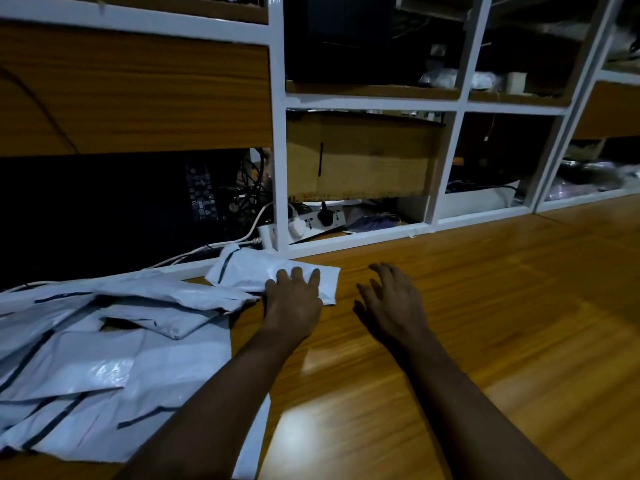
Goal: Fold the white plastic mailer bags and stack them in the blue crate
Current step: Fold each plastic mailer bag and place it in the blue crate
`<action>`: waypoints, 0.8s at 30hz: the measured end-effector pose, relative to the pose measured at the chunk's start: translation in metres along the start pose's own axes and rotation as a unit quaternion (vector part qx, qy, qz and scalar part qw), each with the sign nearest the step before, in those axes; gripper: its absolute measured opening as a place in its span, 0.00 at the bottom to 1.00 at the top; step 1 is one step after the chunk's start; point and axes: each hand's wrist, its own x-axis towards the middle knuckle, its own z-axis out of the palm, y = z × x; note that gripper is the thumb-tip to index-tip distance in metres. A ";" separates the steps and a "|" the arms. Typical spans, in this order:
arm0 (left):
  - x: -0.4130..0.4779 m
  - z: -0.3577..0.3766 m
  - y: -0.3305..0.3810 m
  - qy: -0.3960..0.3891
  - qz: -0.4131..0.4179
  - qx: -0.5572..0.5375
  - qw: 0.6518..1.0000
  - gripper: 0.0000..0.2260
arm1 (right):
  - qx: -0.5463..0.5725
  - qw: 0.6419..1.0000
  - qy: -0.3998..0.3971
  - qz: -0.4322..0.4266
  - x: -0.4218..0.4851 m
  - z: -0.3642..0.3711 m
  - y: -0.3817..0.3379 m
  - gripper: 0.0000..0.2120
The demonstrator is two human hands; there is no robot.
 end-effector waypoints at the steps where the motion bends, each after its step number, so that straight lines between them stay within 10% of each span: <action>1: -0.004 0.000 0.004 0.021 0.013 0.003 1.000 0.25 | -0.014 1.000 0.003 -0.007 -0.001 0.000 0.005 0.26; 8: -0.016 -0.005 0.046 0.107 0.077 -0.022 0.991 0.08 | 0.013 0.999 0.045 -0.017 -0.037 -0.037 0.031 0.22; 17: -0.031 -0.028 0.111 0.063 0.066 -0.181 0.979 0.19 | 0.003 1.000 0.005 0.011 -0.053 -0.055 0.072 0.37; 24: -0.029 -0.024 0.089 0.073 0.102 -0.217 0.968 0.28 | 0.002 0.998 -0.060 -0.034 -0.057 -0.059 0.063 0.26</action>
